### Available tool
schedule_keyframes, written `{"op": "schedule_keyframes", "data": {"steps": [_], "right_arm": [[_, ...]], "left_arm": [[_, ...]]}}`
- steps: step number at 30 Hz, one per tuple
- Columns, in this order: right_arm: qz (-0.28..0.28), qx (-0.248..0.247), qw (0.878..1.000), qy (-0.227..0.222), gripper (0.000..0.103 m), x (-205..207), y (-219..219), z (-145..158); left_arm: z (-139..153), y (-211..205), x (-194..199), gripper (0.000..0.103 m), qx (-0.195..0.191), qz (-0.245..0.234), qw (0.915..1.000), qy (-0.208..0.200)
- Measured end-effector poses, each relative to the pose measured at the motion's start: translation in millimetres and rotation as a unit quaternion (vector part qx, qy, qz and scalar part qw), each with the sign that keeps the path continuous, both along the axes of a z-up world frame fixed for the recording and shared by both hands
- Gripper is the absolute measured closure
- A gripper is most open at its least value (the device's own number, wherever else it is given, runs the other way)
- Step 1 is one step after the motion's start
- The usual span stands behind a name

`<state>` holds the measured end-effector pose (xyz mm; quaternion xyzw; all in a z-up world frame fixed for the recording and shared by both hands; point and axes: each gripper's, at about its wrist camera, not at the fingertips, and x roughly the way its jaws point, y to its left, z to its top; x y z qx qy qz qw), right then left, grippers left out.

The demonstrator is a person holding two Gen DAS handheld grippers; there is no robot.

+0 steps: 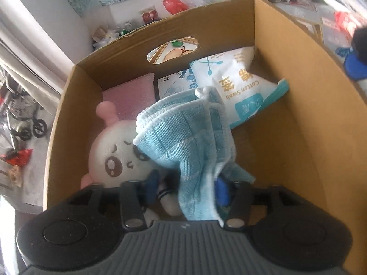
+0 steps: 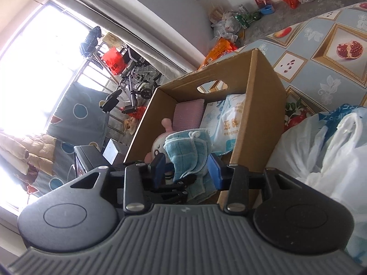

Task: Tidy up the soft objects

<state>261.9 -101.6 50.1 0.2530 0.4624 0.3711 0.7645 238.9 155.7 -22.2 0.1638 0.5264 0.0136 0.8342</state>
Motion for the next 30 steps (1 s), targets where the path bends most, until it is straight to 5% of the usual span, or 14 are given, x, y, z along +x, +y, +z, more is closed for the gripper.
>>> {"op": "schedule_keyframes", "data": {"steps": [6, 16, 24, 30], "right_arm": [[-0.005, 0.000, 1.000, 0.000, 0.062, -3.3, -10.1, -1.3], [-0.021, 0.014, 0.999, -0.030, 0.048, -21.0, -45.0, 15.9], [-0.043, 0.008, 0.998, -0.055, 0.045, -50.2, -105.7, 31.1], [-0.091, -0.024, 0.993, -0.069, 0.036, -80.1, -182.7, 37.5]], "left_arm": [[12.4, 5.5, -5.2, 0.033, -0.045, 0.021, 0.9988, 0.001], [64.5, 4.2, -31.5, 0.018, -0.101, 0.046, 0.9906, -0.080], [115.5, -24.4, -89.6, 0.018, -0.176, 0.040, 0.9710, -0.157], [133.6, -80.3, -142.0, 0.012, -0.230, -0.030, 0.9496, -0.211]]}}
